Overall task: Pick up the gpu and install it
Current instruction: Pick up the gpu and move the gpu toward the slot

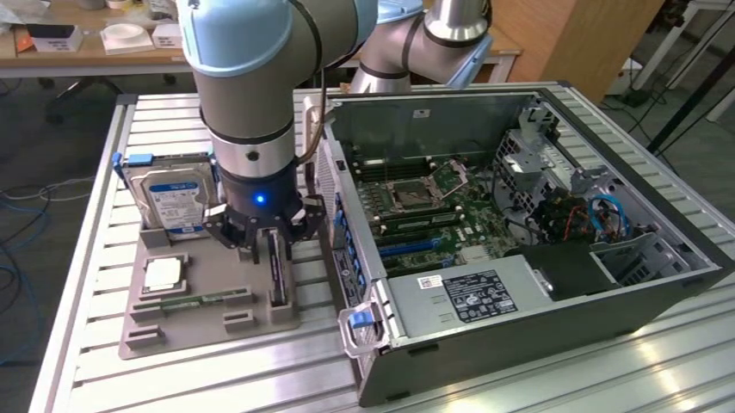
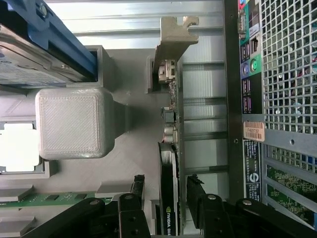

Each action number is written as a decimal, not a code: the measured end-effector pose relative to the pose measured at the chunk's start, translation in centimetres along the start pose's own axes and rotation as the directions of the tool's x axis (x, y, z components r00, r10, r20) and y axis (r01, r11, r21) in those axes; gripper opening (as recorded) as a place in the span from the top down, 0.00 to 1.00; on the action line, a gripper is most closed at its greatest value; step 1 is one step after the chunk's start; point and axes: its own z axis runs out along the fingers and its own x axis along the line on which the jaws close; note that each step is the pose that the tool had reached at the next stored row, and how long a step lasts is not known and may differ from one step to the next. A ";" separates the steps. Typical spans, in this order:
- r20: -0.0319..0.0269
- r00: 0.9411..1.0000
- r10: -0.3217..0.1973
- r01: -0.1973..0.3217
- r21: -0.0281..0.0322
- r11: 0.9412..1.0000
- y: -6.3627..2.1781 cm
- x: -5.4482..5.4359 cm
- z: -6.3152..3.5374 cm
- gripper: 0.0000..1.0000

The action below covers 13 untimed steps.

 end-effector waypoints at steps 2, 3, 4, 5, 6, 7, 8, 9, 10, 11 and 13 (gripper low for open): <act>0.000 1.000 0.000 0.000 0.000 1.000 0.00 0.0 0.01 0.53; 0.000 1.000 0.000 0.000 0.000 1.000 0.00 0.0 0.01 0.53; 0.000 1.000 0.000 0.000 0.000 1.000 0.00 0.0 0.02 0.53; 0.000 1.000 0.000 0.000 -0.001 1.000 0.00 0.0 0.05 0.53; 0.000 1.000 0.000 0.000 -0.001 1.000 0.00 0.0 0.10 0.53; 0.000 1.000 0.000 0.000 -0.001 1.000 0.00 0.0 0.15 0.53; 0.000 1.000 0.000 0.000 0.000 1.000 -0.01 0.0 0.21 0.53; 0.000 1.000 0.000 0.000 -0.001 1.000 -0.01 0.0 0.28 0.53; 0.000 1.000 0.000 0.000 -0.001 1.000 -0.01 0.0 0.34 0.53; 0.000 1.000 0.000 0.000 0.000 1.000 -0.02 0.0 0.38 0.53; 0.000 1.000 0.000 0.000 0.000 1.000 -0.02 0.0 0.39 0.53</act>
